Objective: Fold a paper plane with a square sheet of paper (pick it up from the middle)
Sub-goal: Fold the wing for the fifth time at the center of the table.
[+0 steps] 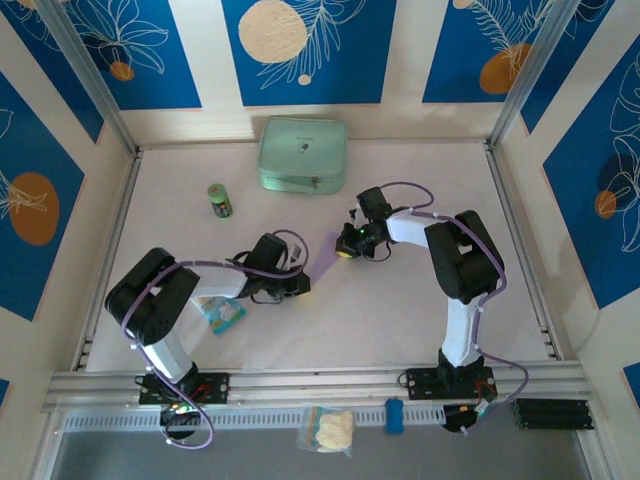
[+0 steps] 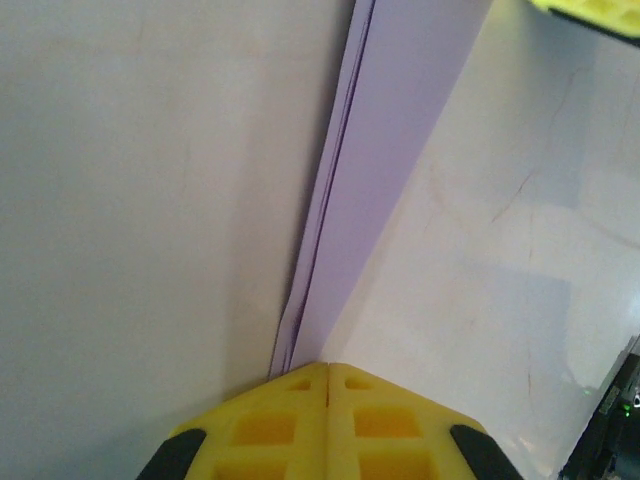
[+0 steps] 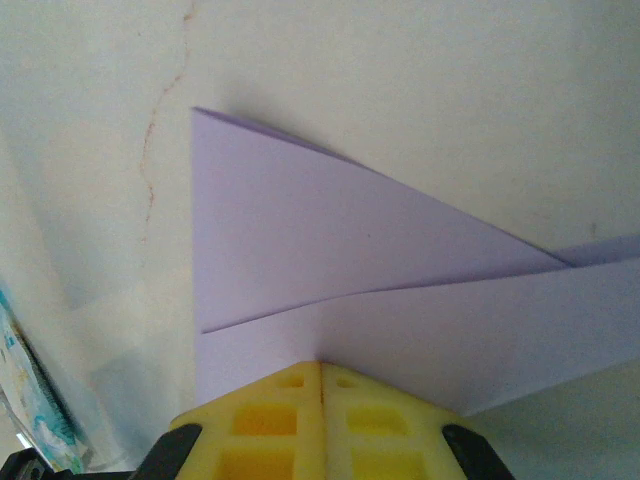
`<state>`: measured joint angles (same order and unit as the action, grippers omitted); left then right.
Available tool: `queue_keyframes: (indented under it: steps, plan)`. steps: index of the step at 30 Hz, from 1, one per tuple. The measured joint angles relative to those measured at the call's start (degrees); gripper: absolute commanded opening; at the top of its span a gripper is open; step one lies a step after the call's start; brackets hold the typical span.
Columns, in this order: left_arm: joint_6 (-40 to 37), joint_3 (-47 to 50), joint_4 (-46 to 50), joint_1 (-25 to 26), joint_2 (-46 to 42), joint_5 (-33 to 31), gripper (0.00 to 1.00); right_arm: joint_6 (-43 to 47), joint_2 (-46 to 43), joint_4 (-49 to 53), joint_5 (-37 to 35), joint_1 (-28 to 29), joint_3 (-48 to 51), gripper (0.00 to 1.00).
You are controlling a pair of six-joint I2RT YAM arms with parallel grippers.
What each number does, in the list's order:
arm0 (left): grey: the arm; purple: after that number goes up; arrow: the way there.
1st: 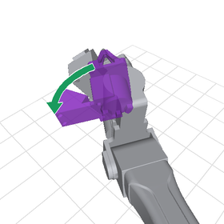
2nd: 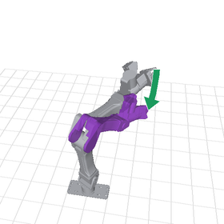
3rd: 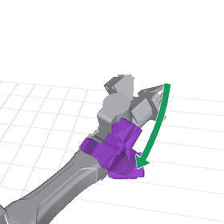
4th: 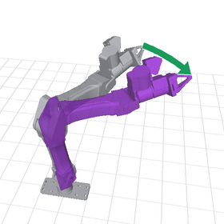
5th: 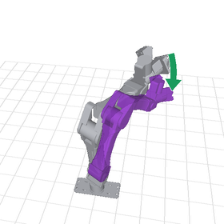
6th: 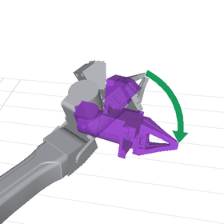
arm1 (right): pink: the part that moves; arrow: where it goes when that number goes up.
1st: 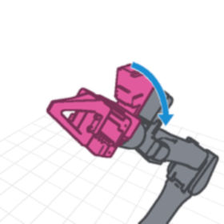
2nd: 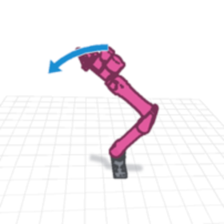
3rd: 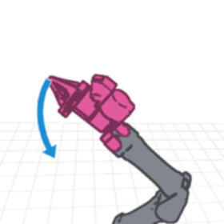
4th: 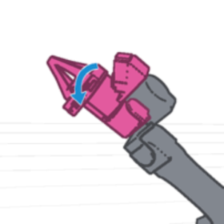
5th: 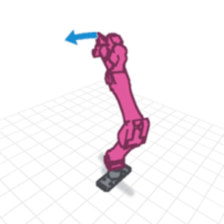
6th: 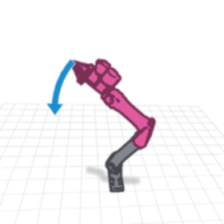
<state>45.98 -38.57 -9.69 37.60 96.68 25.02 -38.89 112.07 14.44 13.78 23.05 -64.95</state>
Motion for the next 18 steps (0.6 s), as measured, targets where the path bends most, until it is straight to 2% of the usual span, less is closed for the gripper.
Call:
queue_keyframes:
  steps: [4,8,10,13,18]
  plan:
    - [0.0,1.6,2.0,0.0,-2.4,-0.2,0.0,1.9,0.0,0.7,-0.3,0.3,-0.5,0.04]
    - [-1.3,0.9,9.4,0.0,-5.5,-2.5,0.13,5.0,-0.1,4.5,-3.3,1.4,-2.9,0.11]
    - [-2.4,-0.3,13.3,-0.4,-7.8,-4.4,0.2,6.7,-0.5,7.6,-4.9,2.2,-4.2,0.2]
    - [-4.1,-3.3,16.2,-1.7,-11.3,-6.8,0.39,7.9,-3.5,12.0,-7.4,3.3,-5.8,0.33]
    - [-6.8,-6.2,16.8,-6.4,-16.6,-11.7,0.74,6.5,-10.4,18.6,-13.2,5.6,-11.5,0.46]
